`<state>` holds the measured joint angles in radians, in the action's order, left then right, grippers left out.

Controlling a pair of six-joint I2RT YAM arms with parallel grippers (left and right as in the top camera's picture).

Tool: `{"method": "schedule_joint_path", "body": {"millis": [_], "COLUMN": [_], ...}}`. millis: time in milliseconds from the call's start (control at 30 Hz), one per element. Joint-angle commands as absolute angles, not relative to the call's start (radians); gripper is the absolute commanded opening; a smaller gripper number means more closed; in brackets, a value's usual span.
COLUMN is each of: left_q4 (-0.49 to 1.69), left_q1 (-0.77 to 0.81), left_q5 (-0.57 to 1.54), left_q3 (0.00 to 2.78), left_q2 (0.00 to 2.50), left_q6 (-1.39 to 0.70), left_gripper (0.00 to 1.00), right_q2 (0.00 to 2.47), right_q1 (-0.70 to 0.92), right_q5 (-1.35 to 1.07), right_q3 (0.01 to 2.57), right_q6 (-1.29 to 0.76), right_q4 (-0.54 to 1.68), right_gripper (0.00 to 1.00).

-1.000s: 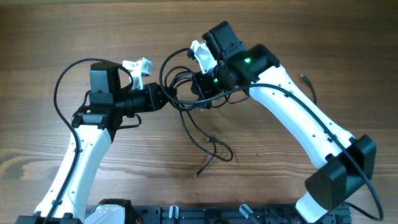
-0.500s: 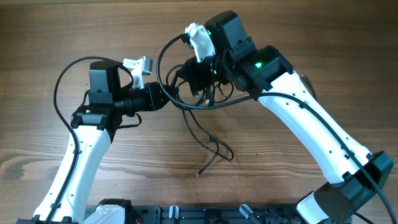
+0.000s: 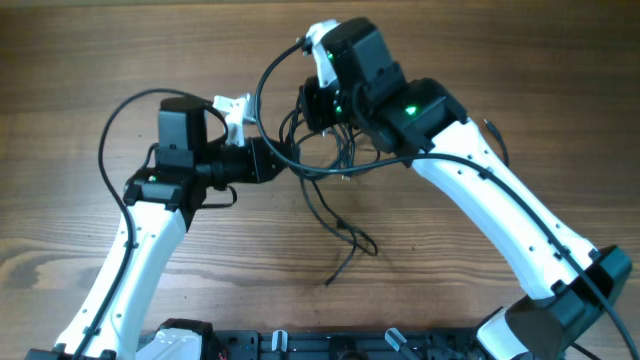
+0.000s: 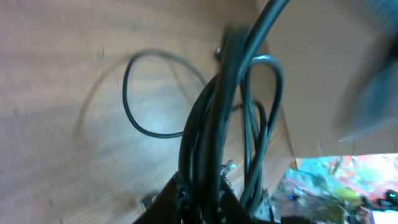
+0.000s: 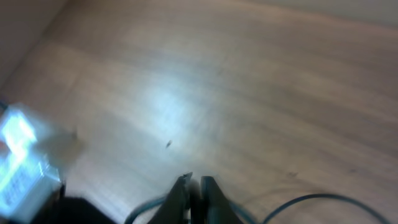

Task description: Untangle cables

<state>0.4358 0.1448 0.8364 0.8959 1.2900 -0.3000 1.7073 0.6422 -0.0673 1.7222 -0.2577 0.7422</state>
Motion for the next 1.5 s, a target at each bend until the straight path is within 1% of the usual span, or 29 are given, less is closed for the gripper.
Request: {"method": "schedule_joint_path", "body": {"millis": [0, 33, 100, 133, 233, 333, 433, 700, 800, 833, 967, 1167, 1300, 1400, 1433, 1467], "left_q4": [0.456, 0.458, 0.48, 0.493, 0.562, 0.62, 0.634, 0.647, 0.627, 0.606, 0.56, 0.543, 0.505, 0.487, 0.487, 0.489], "left_q1": [0.162, 0.162, 0.162, 0.162, 0.162, 0.162, 0.162, 0.162, 0.162, 0.162, 0.162, 0.199, 0.249, 0.287, 0.299, 0.313], "left_q5": [0.843, 0.825, 0.759, 0.715, 0.542, 0.458, 0.458, 0.447, 0.447, 0.447, 0.447, 0.443, 0.443, 0.438, 0.425, 0.421], "left_q3": [0.868, 0.868, 0.868, 0.868, 0.868, 0.868, 0.868, 0.868, 0.868, 0.868, 0.868, 0.868, 0.868, 0.868, 0.868, 0.868], "left_q2": [1.305, 1.305, 1.305, 1.305, 1.305, 1.306, 1.306, 1.322, 1.369, 1.39, 1.432, 1.494, 1.542, 1.566, 1.575, 1.596], "left_q6": [-0.293, -0.3, -0.306, -0.324, -0.402, -0.405, -0.405, -0.408, -0.408, -0.409, -0.407, -0.344, -0.344, -0.344, -0.345, -0.374], "left_gripper": [0.31, 0.35, 0.38, 0.4, 0.42, 0.43, 0.43, 0.4, 0.41, 0.41, 0.41, 0.45, 0.43, 0.38, 0.34, 0.33], "right_q2": [1.648, 1.647, 1.647, 1.647, 1.647, 1.647, 1.647, 1.647, 1.648, 1.647, 1.648, 1.648, 1.648, 1.648, 1.648, 1.648], "right_q1": [0.614, 0.614, 0.614, 0.614, 0.614, 0.612, 0.588, 0.49, 0.489, 0.489, 0.489, 0.489, 0.489, 0.489, 0.489, 0.49], "right_q5": [-0.019, -0.037, -0.052, -0.054, -0.053, -0.052, -0.053, -0.139, -0.138, -0.138, -0.136, -0.134, -0.134, -0.134, -0.134, -0.134], "right_q3": [1.776, 1.776, 1.776, 1.776, 1.776, 1.776, 1.776, 1.776, 1.776, 1.776, 1.776, 1.776, 1.775, 1.775, 1.775, 1.775], "right_q6": [-0.232, -0.233, -0.24, -0.244, -0.247, -0.267, -0.323, -0.325, -0.318, -0.318, -0.318, -0.318, -0.318, -0.317, -0.317, -0.317], "right_q4": [0.746, 0.767, 0.813, 0.833, 0.884, 0.936, 0.934, 0.967, 0.979, 0.982, 0.989, 0.993, 1.0, 1.004, 1.005, 1.008], "right_gripper": [0.37, 0.41, 0.47, 0.47, 0.5, 0.51, 0.51, 0.52, 0.53, 0.56, 0.6, 0.62, 0.63, 0.63, 0.63, 0.63]}}
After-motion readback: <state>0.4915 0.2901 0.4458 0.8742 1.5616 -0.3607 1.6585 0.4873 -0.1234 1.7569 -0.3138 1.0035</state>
